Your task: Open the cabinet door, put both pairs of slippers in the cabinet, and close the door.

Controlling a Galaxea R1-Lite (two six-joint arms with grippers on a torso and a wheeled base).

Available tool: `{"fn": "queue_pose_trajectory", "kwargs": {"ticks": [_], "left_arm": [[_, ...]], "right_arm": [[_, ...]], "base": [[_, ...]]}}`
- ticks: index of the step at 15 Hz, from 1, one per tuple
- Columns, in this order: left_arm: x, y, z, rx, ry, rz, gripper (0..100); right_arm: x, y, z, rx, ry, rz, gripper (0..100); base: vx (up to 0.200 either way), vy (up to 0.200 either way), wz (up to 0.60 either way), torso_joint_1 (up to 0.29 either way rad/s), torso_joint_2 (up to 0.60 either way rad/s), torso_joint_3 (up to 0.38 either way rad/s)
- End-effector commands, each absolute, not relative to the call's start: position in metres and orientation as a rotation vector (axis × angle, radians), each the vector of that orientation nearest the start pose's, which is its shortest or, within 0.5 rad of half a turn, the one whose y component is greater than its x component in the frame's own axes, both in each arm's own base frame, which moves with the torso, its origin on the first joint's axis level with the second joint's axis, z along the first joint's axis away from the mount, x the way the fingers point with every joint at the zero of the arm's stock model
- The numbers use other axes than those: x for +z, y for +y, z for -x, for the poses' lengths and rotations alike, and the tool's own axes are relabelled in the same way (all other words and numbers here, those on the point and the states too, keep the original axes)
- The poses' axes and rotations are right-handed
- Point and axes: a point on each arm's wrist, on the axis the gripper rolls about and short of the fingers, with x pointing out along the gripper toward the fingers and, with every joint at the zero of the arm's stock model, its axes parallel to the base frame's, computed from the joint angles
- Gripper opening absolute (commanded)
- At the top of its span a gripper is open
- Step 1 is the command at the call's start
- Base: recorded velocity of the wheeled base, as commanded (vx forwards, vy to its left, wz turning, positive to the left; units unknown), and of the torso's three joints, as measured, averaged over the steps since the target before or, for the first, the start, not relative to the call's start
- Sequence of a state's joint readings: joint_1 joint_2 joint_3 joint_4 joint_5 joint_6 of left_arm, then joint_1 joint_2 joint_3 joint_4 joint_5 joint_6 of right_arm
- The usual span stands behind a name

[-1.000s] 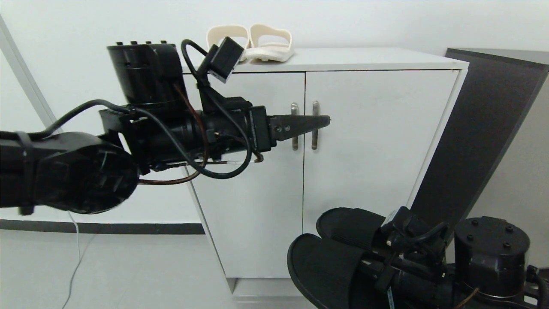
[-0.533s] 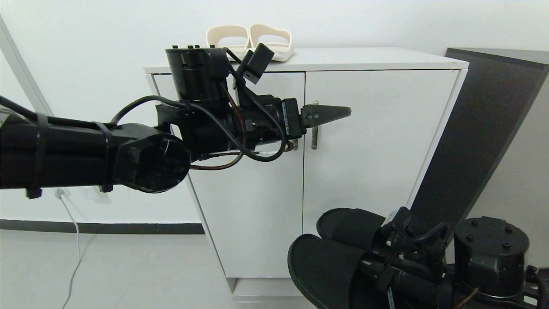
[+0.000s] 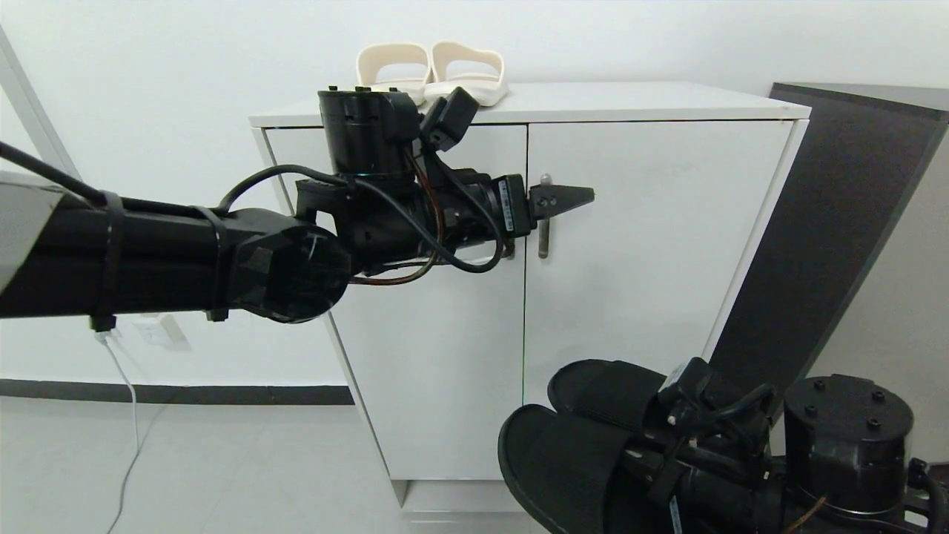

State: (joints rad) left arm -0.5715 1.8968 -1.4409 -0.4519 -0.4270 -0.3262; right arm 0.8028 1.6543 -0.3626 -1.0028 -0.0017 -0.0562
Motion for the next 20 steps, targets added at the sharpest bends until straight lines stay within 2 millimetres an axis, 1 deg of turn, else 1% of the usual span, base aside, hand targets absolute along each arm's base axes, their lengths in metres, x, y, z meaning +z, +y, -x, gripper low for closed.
{"fn": "queue_pose_trajectory", "kwargs": {"ticks": [1,6,11,12,17,20], "left_arm": [[0.272,-0.221,-0.327,-0.976,0.171,0.299,100],[0.263,-0.231,-0.341,-0.953,0.176,0.298,100],[0.262,-0.233,-0.346,-0.952,0.175,0.299,100],[0.262,-0.232,-0.345,-0.952,0.175,0.299,0],[0.26,-0.229,-0.339,-0.951,0.189,0.298,0],[0.266,-0.22,-0.325,-0.951,0.187,0.297,0]], "right_arm": [[0.121,0.175,-0.169,0.803,0.256,0.172,0],[0.121,0.175,-0.169,0.803,0.259,0.173,0],[0.12,0.175,-0.168,0.804,0.262,0.174,0],[0.12,0.174,-0.168,0.804,0.263,0.175,0],[0.116,0.171,-0.162,0.821,0.28,0.184,0],[0.118,0.171,-0.161,0.827,0.274,0.181,0]], "base": [[0.0,0.0,0.0,0.0,0.0,0.0],[0.0,0.0,0.0,0.0,0.0,0.0],[0.0,0.0,0.0,0.0,0.0,0.0],[0.0,0.0,0.0,0.0,0.0,0.0],[0.0,0.0,0.0,0.0,0.0,0.0],[0.0,0.0,0.0,0.0,0.0,0.0]]}}
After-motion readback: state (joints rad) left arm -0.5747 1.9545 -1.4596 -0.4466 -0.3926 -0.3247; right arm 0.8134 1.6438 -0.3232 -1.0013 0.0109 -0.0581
